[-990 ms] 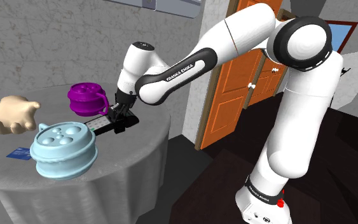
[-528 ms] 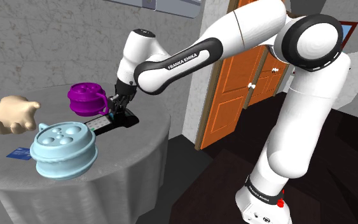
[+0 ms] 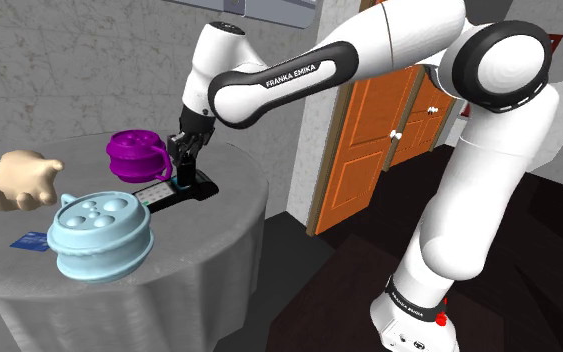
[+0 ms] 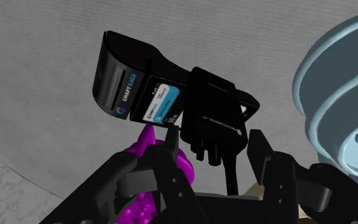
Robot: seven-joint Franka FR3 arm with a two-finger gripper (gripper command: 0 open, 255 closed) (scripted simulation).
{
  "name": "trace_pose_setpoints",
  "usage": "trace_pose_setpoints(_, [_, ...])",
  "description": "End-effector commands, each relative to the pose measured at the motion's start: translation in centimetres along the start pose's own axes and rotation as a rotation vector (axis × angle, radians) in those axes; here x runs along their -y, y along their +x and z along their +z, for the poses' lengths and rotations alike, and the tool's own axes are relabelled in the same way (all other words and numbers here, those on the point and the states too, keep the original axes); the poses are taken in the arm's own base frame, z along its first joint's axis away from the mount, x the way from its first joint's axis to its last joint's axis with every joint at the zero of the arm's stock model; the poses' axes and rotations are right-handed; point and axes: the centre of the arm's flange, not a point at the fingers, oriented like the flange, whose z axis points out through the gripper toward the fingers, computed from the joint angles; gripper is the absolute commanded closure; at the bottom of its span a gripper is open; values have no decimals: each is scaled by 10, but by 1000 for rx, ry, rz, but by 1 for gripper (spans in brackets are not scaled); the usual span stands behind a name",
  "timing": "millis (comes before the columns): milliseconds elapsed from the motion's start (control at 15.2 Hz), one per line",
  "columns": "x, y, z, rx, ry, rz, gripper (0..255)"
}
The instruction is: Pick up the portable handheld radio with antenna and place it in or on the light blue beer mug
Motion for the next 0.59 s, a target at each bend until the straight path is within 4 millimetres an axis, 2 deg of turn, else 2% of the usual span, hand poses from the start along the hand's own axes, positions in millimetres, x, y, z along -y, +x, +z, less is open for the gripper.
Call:
trace_pose_setpoints(0, [-1, 3, -11, 0, 0, 0, 255])
trace_pose_setpoints(528, [-2, 19, -50, 0, 0, 0, 255])
